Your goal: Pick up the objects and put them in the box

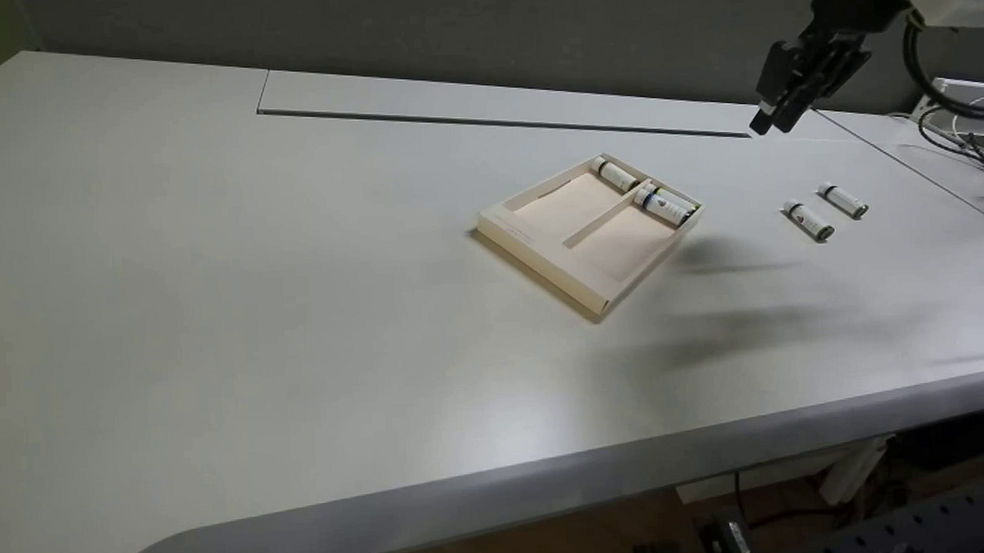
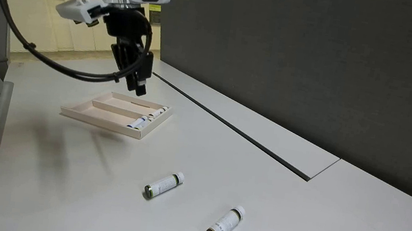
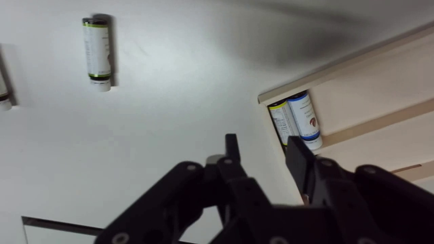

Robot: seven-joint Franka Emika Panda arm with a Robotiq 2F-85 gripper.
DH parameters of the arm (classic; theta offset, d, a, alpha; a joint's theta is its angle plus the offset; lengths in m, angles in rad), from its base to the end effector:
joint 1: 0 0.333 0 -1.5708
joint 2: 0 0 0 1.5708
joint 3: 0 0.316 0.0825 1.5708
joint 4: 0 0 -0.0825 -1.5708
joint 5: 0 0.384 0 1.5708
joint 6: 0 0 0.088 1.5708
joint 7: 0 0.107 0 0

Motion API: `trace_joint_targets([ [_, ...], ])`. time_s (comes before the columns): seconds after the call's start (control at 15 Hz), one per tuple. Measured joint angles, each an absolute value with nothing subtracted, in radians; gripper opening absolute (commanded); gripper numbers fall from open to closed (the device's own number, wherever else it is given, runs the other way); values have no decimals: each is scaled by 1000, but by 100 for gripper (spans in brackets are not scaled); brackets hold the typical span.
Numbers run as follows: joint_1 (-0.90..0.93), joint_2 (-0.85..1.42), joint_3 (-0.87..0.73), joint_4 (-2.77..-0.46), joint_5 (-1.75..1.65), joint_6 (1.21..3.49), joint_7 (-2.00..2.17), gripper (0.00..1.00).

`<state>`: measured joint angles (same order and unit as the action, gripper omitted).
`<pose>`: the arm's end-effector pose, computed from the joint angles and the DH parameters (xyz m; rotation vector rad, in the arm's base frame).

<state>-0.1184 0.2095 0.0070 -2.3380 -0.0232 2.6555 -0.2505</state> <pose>0.5255 -0.0581 0.2560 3.0978 0.2465 0.1623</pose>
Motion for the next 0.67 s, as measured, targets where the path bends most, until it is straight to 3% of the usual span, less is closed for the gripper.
trace_joint_targets([
  [0.27,-112,123,-28,-2345,-98,2572,-250,99],
  [0.67,-114,49,-57,-2346,-89,2408,-273,100],
])
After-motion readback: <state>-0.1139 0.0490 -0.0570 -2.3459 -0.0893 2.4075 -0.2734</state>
